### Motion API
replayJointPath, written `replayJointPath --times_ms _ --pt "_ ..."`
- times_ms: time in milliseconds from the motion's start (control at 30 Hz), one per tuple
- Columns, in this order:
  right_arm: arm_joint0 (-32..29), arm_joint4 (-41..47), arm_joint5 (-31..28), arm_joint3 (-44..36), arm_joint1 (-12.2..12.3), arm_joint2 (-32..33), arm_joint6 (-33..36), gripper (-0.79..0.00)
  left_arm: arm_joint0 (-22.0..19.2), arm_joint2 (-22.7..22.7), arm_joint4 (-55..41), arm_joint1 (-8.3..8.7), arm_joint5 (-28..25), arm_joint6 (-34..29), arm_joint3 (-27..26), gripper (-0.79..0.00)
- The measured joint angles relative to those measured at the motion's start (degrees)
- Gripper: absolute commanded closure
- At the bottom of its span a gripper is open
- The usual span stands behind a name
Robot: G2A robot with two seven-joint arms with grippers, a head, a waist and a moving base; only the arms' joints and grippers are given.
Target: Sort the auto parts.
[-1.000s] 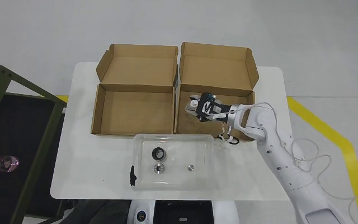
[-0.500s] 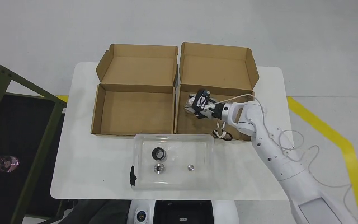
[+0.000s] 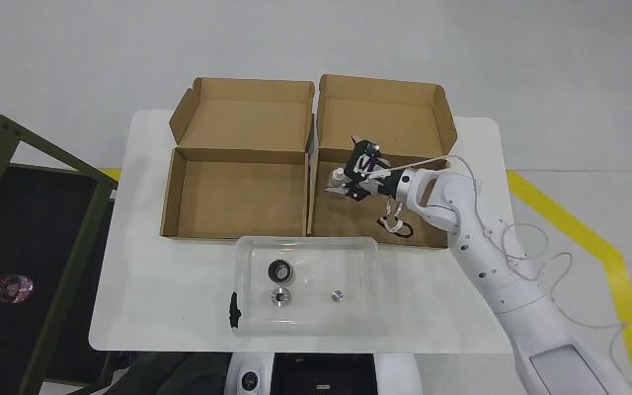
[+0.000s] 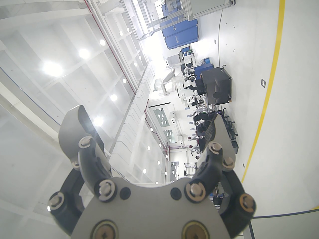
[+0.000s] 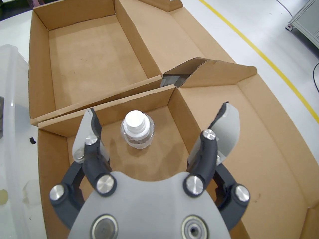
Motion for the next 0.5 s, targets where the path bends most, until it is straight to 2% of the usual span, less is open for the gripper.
replayJointPath --times_ms 300,500 --pt "-5.00 6.94 -2.08 -14.00 1.25 3.54 9.94 -0.785 0.00 0.00 0.00 0.00 0.00 0.00 0.00 -0.785" --pt "-10.11 7.60 -4.15 -23.03 2.23 4.72 14.00 -0.785 0.00 0.00 0.00 0.00 0.00 0.00 0.00 -0.785"
